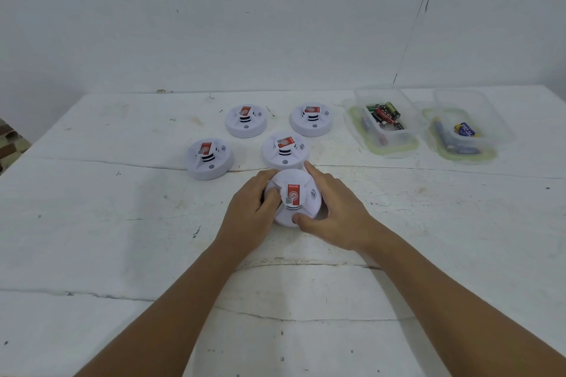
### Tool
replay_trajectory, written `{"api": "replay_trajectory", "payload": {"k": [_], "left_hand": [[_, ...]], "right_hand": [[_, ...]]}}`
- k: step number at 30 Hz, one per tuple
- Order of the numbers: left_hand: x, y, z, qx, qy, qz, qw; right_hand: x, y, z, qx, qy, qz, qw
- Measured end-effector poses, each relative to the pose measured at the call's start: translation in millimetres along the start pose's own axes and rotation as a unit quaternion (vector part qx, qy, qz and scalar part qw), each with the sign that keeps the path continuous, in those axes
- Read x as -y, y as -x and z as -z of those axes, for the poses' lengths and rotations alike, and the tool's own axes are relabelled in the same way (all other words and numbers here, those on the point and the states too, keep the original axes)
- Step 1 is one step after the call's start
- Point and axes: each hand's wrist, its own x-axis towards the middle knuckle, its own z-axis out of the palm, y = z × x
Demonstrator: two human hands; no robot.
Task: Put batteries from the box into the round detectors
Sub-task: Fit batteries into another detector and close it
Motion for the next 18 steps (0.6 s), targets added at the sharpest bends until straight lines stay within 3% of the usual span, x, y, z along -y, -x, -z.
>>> {"api": "replay_trajectory", "payload": {"k": [18], "left_hand": [[1.8, -1.5, -0.6, 0.008, -0.005, -0.006, 1.0]], "right_hand": [[3.4, 2.3, 5.3, -0.011, 0.0, 0.015, 1.0]]}}
